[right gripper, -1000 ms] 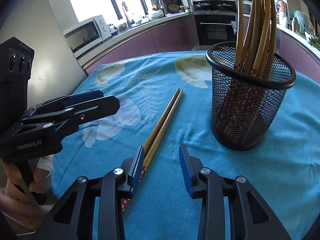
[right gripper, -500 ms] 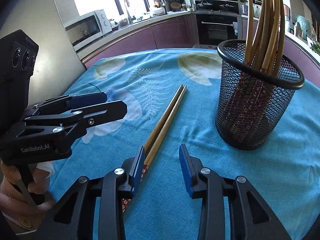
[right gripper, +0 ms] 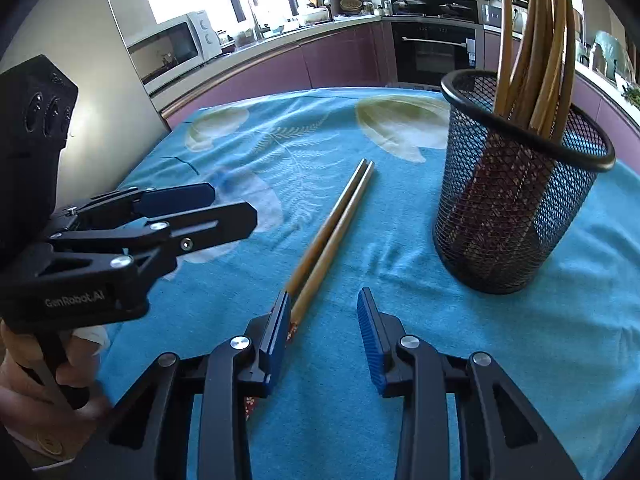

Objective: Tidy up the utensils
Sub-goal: 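Open both tools and move them back over the last chopsticks, then grasp a chopstick with the left tool while the right tool grasps the other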

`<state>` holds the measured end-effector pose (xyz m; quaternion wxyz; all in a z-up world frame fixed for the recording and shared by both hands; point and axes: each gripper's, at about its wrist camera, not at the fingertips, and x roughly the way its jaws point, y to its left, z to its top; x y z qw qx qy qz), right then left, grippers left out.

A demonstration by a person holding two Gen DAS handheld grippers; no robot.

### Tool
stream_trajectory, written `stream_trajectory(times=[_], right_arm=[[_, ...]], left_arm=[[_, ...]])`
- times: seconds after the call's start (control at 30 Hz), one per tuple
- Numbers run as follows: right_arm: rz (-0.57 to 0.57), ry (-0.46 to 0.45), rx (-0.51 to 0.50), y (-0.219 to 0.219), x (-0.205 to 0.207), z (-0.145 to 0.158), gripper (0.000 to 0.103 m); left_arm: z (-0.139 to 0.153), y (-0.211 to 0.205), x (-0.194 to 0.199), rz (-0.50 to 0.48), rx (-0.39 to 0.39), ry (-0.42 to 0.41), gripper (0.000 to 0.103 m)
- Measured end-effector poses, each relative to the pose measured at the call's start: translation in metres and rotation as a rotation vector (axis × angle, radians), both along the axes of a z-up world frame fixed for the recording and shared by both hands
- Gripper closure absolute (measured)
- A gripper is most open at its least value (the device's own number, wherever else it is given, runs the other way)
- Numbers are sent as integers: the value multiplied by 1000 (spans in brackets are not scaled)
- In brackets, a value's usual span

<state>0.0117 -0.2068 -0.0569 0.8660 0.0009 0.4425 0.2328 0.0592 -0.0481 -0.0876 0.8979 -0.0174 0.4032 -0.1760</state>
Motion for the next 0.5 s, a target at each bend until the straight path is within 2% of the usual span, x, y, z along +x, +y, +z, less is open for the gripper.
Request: stream_trajectory(times=[0.2,0.5], right_arm=[[3,-10,-29,4,0,-2,70],[-37,41,41,-21,2,-4,76]], left_arm=[[-1,0,0,3,0,1,38],[-7,-7,0,-25,13,12,39]])
